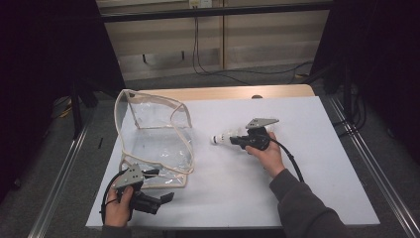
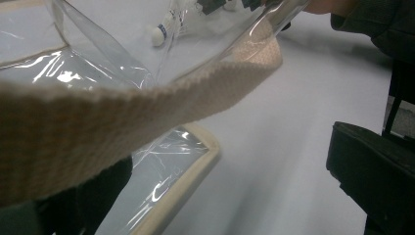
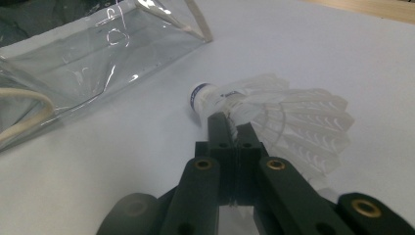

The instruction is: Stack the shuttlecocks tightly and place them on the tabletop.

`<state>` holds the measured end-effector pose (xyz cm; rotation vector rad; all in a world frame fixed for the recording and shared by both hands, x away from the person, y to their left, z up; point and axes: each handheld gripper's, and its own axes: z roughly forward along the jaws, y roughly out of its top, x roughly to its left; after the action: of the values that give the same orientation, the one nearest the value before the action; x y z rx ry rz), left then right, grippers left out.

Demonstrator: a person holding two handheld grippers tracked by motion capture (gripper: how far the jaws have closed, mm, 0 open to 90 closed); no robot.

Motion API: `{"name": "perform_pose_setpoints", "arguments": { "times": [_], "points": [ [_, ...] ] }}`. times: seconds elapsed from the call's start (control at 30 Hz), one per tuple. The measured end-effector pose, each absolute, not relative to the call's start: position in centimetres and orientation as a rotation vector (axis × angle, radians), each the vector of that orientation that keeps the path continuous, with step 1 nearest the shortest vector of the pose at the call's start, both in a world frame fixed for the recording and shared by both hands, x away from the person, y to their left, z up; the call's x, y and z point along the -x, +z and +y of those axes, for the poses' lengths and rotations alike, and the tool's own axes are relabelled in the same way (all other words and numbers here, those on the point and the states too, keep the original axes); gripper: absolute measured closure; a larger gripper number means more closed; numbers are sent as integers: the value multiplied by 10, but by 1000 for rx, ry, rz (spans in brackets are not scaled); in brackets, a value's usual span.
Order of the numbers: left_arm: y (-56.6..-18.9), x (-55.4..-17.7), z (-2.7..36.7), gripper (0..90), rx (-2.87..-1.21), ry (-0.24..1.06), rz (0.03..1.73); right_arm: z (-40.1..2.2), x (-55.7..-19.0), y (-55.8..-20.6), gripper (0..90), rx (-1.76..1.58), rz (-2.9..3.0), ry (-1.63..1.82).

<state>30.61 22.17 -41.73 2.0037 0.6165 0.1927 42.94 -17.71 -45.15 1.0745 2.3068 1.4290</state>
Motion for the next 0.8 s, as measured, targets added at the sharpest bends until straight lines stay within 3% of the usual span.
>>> {"name": "perform_pose_setpoints", "arguments": {
  "times": [0.8],
  "points": [
    [-417, -306, 222, 32, -2001, 192, 618, -176, -431, -456, 889, -1085, 2324, 1422]
  ]
}}
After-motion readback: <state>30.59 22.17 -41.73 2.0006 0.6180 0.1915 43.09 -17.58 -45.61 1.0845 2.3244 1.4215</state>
